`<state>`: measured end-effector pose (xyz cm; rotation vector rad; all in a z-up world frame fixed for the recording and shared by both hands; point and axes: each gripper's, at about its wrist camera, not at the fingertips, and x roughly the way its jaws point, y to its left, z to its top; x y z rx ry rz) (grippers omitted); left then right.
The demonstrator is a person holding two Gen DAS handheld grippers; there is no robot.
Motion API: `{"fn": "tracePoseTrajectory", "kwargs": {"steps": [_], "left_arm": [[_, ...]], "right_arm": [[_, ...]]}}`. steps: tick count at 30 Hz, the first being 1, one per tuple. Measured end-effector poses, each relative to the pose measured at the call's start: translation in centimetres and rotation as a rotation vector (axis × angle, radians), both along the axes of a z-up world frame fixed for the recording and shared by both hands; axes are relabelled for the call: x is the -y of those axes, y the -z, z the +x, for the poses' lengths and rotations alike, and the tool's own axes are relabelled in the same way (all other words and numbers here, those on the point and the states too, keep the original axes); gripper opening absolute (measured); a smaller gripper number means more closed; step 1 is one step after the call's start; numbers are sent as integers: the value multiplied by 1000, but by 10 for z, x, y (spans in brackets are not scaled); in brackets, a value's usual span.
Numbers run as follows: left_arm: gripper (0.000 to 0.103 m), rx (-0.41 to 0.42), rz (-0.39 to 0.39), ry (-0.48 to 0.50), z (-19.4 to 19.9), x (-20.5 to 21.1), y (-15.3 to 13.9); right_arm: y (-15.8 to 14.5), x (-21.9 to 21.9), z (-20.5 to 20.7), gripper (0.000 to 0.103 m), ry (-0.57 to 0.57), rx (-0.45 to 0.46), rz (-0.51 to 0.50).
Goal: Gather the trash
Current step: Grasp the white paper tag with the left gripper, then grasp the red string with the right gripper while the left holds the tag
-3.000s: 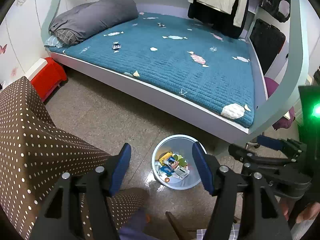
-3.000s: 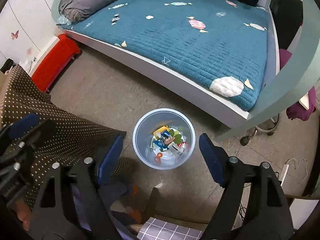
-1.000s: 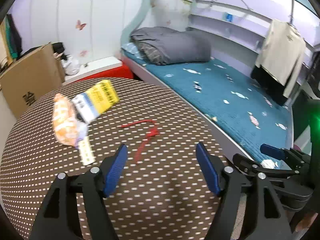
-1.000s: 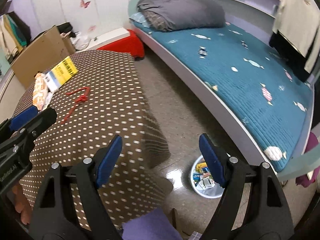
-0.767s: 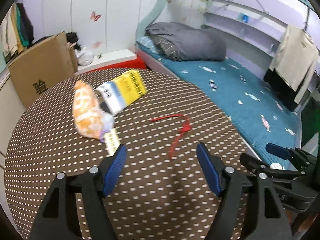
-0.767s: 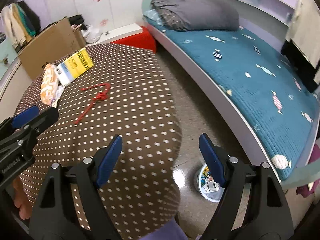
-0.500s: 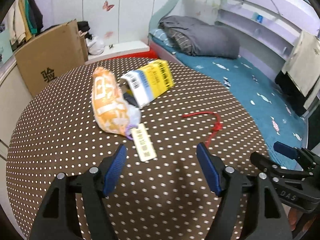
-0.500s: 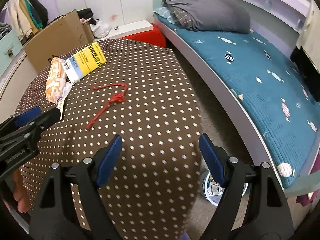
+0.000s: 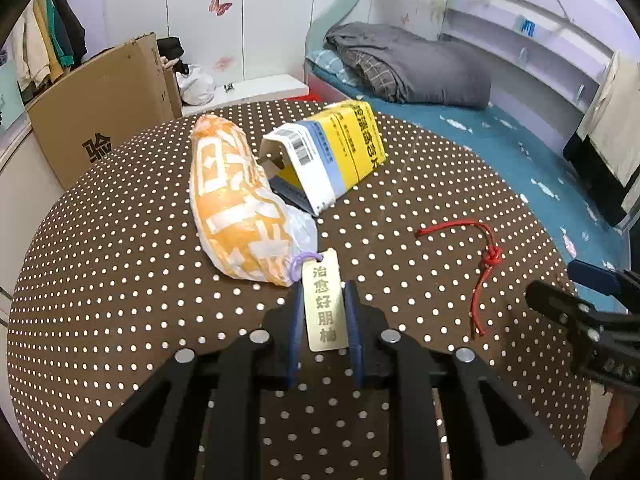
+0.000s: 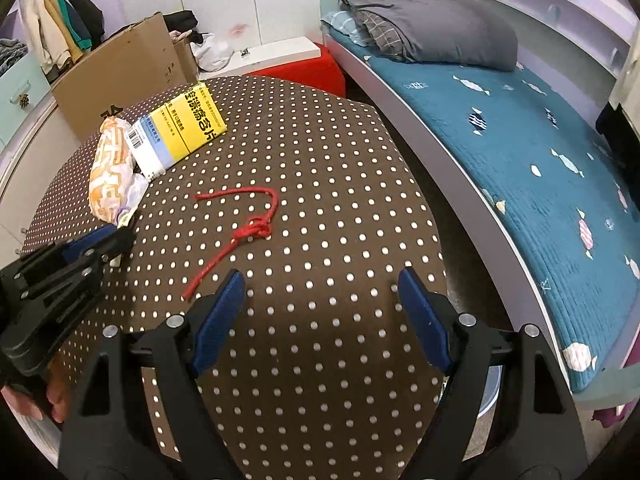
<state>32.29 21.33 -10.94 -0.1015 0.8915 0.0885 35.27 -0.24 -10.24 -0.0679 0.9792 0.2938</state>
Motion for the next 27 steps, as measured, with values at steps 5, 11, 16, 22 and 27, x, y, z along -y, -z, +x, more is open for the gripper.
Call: {"fn": "tracePoseTrajectory", "kwargs": {"steps": [5,11,16,22,27], "left_arm": [[19,61,-10,7,-12,-6,-10],[19,83,-27,-11,-17,-11,-15],[19,93,-36,-22,-15,-11,-19],[19,104,-20,-11,-19,-3,-22],[19,114,-9,17,-21,15,-27]], "right_arm": [[0,-13,11,77,-16,2,1],[9,-32,23,57,-47,-4,-11],[8,-38,24,12,-58,23,-27],[0,-18,17,9,-24,25,15],[-6,3,9,9,8,35,21]]}}
